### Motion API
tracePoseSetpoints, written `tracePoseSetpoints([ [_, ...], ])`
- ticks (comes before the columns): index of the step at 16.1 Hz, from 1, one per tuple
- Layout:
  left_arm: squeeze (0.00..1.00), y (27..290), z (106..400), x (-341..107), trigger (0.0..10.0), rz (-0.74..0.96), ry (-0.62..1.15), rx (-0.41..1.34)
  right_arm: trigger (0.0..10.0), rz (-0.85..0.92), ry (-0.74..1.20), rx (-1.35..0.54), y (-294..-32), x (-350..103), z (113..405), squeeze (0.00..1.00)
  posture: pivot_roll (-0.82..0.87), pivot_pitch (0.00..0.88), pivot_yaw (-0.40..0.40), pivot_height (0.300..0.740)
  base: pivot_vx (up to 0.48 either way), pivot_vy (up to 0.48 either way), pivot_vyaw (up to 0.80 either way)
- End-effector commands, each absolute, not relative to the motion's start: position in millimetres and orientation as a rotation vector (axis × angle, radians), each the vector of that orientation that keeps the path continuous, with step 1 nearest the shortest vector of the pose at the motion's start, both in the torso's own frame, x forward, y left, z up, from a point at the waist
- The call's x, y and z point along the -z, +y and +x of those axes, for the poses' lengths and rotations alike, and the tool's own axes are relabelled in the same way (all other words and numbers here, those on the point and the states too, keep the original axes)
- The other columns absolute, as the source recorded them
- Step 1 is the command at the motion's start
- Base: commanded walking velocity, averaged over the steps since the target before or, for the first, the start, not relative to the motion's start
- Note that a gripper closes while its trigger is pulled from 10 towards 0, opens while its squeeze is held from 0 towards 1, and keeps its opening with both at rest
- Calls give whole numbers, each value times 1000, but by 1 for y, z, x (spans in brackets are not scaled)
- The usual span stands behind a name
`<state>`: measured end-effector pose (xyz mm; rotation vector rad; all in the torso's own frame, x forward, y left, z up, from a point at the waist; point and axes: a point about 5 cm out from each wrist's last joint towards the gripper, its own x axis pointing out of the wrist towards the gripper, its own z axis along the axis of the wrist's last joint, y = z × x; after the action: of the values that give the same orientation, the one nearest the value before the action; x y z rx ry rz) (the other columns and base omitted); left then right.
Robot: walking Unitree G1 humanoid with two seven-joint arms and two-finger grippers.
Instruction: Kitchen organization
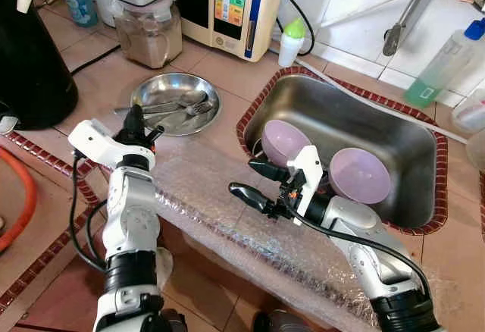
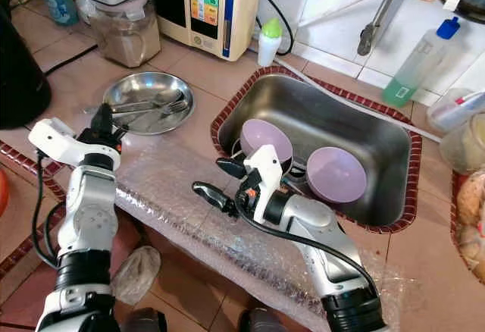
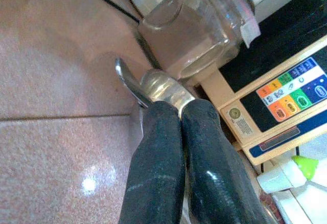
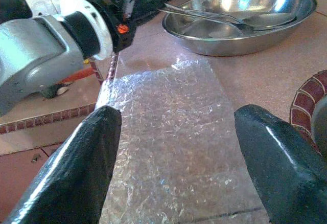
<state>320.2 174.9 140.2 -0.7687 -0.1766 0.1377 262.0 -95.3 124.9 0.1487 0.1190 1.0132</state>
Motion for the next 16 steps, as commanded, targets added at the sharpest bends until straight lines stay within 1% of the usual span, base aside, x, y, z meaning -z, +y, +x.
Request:
tracePoseSetpoints([
  [1,0,169,315,-139,0,-740,-153,-126,10000,132,106,-1003,-96,-127,264,0,-28,57,-69,740,0,0,0],
  [5,0,153,304,-159,0,-579,-211,-1,10000,117,74,-955,-96,-128,274,0,-8,47,-68,740,0,0,0],
  [6,0,148,301,-168,0,-515,-240,45,10000,116,67,-940,-95,-128,276,0,5,43,-65,740,0,0,0],
  [9,0,142,299,-180,0,-403,-281,122,10000,115,49,-919,-93,-129,280,0,17,39,-57,740,0,0,0],
  [10,0,140,298,-191,0,-318,-318,164,10000,105,21,-874,-94,-130,286,0,19,38,-55,740,0,0,0],
  [11,0,141,297,-197,0,-277,-347,174,10000,90,3,-840,-96,-131,289,0,24,35,-51,740,0,0,0],
  [12,0,142,297,-217,0,-210,-421,196,10000,55,-33,-793,-98,-135,295,0,25,34,-48,740,0,0,0],
  [13,0,141,297,-227,0,-178,-451,221,10000,27,-59,-778,-99,-137,297,0,31,29,-42,740,0,0,0],
  [15,0,137,300,-233,0,-131,-433,281,10000,-32,-120,-700,-102,-143,304,0,35,26,-40,740,0,0,0],
  [16,0,131,304,-229,0,-190,-362,345,10000,-84,-158,-635,-106,-146,311,0,41,11,-30,740,0,0,0],
])
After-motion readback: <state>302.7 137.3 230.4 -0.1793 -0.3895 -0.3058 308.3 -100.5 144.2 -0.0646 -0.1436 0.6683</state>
